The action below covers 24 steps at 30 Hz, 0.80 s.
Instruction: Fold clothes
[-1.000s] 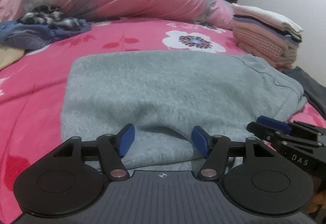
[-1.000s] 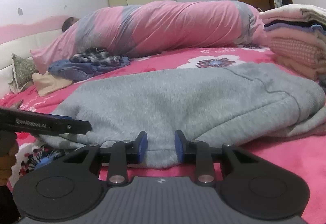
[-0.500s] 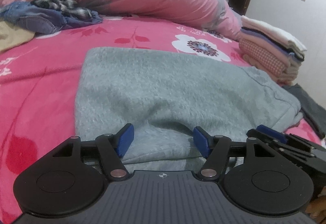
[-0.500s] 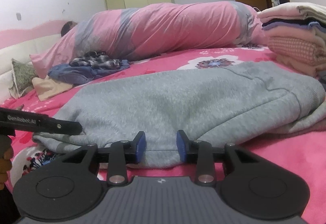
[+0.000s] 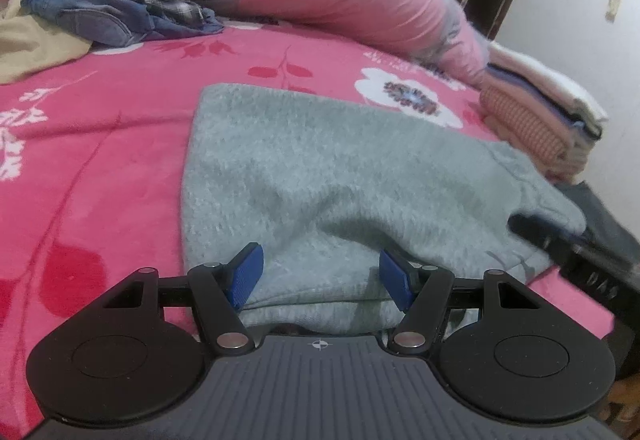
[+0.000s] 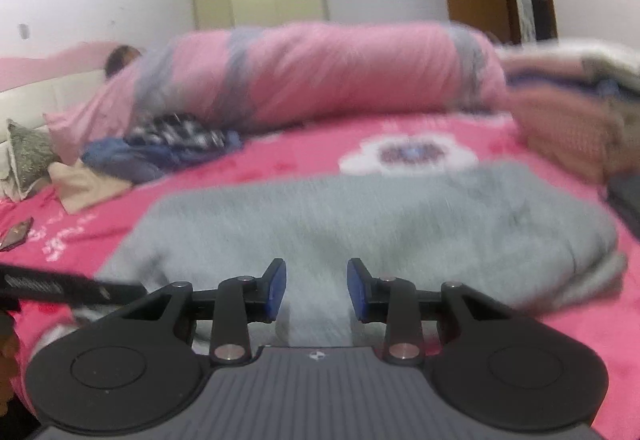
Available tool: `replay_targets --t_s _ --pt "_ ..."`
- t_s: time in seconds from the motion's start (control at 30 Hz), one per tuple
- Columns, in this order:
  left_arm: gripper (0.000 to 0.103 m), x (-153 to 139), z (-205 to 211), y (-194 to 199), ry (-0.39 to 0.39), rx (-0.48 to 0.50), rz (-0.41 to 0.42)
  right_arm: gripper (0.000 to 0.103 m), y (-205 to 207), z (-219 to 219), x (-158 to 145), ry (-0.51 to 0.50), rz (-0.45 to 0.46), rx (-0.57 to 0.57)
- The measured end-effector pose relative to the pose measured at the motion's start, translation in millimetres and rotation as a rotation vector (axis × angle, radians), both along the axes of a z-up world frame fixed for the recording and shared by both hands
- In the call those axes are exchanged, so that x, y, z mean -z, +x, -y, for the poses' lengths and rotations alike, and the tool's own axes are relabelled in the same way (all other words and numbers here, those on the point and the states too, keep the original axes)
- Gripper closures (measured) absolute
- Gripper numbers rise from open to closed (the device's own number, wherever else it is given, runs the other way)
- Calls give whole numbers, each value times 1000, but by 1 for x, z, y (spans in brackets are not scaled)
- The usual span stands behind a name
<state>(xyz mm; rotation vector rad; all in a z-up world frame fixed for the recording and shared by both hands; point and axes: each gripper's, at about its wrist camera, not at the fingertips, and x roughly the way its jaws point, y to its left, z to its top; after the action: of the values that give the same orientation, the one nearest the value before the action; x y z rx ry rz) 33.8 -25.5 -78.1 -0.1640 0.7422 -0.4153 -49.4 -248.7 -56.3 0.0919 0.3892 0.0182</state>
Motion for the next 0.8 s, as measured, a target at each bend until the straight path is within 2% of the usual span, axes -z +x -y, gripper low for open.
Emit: replay_targets --t_s 0.1,0.17,0.23,0.3,0.37,0.43,0.5,0.8 --pt "38 -2 5 0 31 -13 -15 67 8 -12 8 -54 -30 -34" --pt "38 -2 6 2 43 -17 -26 67 23 -16 30 -90 -137 -54" --pt "37 -3 9 3 65 -17 -33 66 24 -19 37 -123 -133 -57" --pt "37 -5 12 3 94 -19 -35 67 24 -21 26 -134 -129 -56" --pt "36 -6 14 3 114 -22 -41 67 24 -16 10 -138 -89 -39" --pt "36 -6 16 4 128 -27 -46 67 28 -6 -1 -168 -59 9" --pt "35 -7 19 4 144 -32 -50 67 37 11 -3 -157 -71 65" --pt "30 -9 33 1 229 -53 -52 64 45 34 29 -126 -109 87"
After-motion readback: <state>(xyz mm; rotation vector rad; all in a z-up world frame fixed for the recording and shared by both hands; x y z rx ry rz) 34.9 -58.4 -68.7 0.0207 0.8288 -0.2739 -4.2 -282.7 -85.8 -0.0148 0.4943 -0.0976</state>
